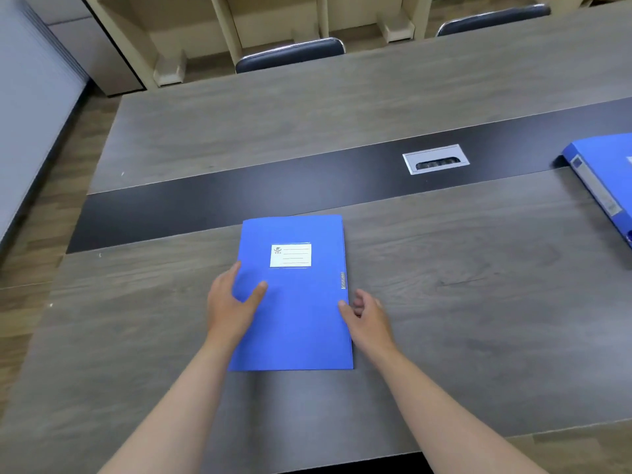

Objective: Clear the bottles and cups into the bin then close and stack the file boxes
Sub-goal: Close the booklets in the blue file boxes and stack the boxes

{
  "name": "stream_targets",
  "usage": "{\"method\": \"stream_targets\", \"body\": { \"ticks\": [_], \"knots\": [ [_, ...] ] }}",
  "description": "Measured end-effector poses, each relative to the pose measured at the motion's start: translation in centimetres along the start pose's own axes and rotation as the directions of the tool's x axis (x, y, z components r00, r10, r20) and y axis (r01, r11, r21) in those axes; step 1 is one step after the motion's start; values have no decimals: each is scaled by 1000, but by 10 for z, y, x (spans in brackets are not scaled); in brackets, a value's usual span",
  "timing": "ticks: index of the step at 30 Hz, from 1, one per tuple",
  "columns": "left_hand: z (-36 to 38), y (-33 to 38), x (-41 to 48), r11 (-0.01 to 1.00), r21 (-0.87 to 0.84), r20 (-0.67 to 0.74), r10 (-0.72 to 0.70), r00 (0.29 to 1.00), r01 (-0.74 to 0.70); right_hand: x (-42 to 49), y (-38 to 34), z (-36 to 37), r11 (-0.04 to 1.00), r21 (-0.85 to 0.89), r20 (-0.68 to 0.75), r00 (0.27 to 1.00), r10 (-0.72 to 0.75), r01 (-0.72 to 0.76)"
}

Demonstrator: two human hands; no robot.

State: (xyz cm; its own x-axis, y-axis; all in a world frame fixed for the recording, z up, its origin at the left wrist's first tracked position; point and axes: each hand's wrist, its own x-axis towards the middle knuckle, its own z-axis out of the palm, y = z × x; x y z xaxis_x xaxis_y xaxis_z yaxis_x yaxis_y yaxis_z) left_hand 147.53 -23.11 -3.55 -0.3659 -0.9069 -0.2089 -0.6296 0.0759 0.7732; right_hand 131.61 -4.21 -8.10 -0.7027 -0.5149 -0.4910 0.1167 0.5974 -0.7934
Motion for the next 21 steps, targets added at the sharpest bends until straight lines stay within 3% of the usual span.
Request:
{"method": "stream_targets", "body": {
  "ticks": [2, 5, 10, 14, 17, 21],
  "knots": [
    [-15, -30, 6, 984, -35, -63, -174, 983, 172, -3, 1, 9, 999, -52, -1, 1000, -1, 1],
    [-19, -54, 5, 935, -170, 23, -312, 950, 311, -7, 0, 20, 996, -90, -22, 1000, 12, -14],
    [-11, -51, -3, 873, -357, 204, -274, 940, 332, -13, -4, 34, 999, 16, -72, 997, 35, -34],
    [-22, -57, -3, 722, -539, 403, -233, 885, 435, -24, -5, 35, 987, 150, -99, 993, 69, -54],
    [-33, -47, -9, 671, -604, 431, -179, 885, 430, -34, 0, 36, 980, 199, -171, 984, 49, -14],
    [-48, -22, -16, 689, -594, 481, -109, 870, 415, -62, 0, 31, 972, 231, -263, 965, 27, 36]
  ]
}}
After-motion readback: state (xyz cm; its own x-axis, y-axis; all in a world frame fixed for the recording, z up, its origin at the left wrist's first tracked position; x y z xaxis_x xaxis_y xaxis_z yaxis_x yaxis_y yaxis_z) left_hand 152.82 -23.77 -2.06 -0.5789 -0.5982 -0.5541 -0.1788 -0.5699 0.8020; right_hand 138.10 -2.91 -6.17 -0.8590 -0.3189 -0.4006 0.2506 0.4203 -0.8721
